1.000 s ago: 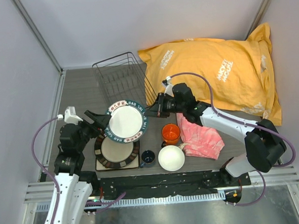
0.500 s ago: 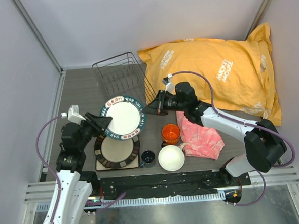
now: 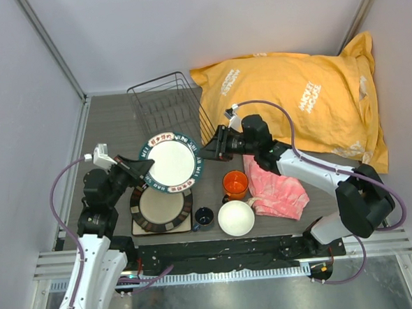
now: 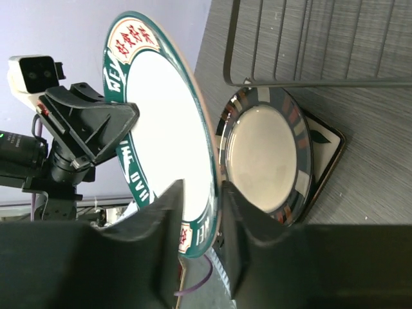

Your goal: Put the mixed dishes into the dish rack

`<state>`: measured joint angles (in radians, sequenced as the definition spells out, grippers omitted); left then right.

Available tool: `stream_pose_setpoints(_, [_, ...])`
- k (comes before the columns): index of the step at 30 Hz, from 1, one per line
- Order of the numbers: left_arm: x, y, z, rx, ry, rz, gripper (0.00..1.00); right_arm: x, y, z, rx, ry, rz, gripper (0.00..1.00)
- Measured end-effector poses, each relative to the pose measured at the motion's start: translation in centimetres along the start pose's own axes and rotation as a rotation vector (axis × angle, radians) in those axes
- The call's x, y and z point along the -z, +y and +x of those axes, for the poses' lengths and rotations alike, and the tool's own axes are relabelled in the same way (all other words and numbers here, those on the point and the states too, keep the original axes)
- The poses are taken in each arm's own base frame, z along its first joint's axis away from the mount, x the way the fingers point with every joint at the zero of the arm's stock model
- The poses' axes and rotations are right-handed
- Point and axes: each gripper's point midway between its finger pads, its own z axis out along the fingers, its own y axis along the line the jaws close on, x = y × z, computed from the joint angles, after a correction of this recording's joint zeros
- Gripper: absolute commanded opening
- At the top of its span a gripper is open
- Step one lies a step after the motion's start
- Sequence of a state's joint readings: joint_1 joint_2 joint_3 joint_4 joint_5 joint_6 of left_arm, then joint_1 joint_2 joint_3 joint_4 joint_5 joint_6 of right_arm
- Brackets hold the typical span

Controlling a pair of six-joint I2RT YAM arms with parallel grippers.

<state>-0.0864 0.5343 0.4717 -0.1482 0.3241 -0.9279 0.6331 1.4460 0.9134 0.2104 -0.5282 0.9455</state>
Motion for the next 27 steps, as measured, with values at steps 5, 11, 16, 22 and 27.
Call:
stream_pose_setpoints(5, [-0.1, 0.1, 0.1, -0.005, 0.006, -0.002, 0.0, 0.0, 0.5, 0.1, -0.009, 0.003, -0.037, 0.5])
stream_pose_setpoints(11, [-0.1, 0.2, 0.2, -0.007, 0.012, -0.004, 0.0, -0.3, 0.4, 0.3, -0.018, 0.015, -0.05, 0.53])
stream_pose_setpoints(16, [-0.3, 0.4, 0.3, -0.007, 0.02, -0.009, 0.0, -0.6, -0.1, 0.5, -0.019, 0.025, -0.04, 0.54])
stream_pose_setpoints(22, [-0.2, 0.3, 0.5, -0.006, 0.032, -0.003, 0.0, -0.8, -0.8, 0.9, -0.017, 0.036, -0.024, 0.55])
stream_pose_setpoints(27, [-0.2, 0.1, 0.7, -0.003, 0.042, 0.004, 0.0, -1.1, -1.9, 1.4, -0.016, 0.051, 0.01, 0.54])
